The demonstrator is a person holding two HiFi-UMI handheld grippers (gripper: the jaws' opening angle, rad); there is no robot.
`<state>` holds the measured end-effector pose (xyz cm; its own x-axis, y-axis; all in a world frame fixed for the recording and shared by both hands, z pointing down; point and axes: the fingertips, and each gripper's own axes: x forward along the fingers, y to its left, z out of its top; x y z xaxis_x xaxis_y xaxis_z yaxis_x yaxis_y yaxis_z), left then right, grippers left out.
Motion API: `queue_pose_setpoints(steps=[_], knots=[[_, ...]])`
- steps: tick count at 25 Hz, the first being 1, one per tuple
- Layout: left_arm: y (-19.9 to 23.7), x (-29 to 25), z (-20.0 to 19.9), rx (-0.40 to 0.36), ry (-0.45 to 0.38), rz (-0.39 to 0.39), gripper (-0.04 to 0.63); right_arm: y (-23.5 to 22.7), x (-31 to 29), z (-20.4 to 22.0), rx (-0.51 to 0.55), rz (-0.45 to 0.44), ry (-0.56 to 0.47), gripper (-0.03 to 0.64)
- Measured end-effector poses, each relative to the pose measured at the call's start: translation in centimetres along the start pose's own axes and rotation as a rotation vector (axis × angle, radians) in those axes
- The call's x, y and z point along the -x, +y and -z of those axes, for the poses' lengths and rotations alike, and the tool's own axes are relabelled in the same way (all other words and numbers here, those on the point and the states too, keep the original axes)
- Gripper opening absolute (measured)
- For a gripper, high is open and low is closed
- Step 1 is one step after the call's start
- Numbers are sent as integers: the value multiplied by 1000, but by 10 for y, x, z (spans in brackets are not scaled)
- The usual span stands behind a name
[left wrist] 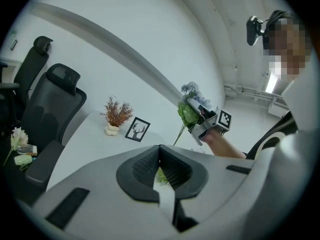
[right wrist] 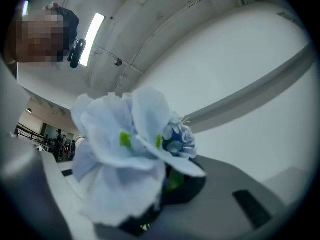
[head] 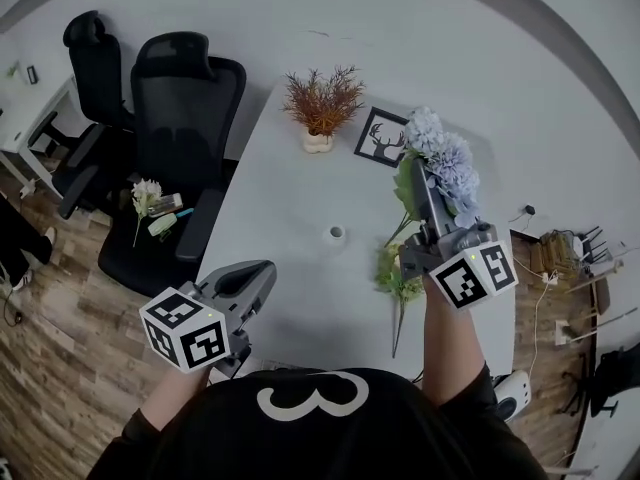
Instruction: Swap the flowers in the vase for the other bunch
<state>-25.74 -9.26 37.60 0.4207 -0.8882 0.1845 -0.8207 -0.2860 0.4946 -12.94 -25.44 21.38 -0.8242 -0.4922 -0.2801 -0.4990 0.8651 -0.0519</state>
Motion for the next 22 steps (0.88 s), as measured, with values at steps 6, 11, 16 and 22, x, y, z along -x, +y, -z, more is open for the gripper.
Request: queue_pose_setpoints(steps=[6,11,16,22], knots=[[25,16,1,-10,13,-48,11,25,-30,15,-25,-77,-83,87],[43,19,2,7,25,-65,10,35,-54,57,-34,-111,-45,89],[55,18,2,22,35,-83,10,26,-61,96,-78,-107,-4,89],[67,19,15,44,69,-93,11,18,-55,147,-99,-77,69,92]])
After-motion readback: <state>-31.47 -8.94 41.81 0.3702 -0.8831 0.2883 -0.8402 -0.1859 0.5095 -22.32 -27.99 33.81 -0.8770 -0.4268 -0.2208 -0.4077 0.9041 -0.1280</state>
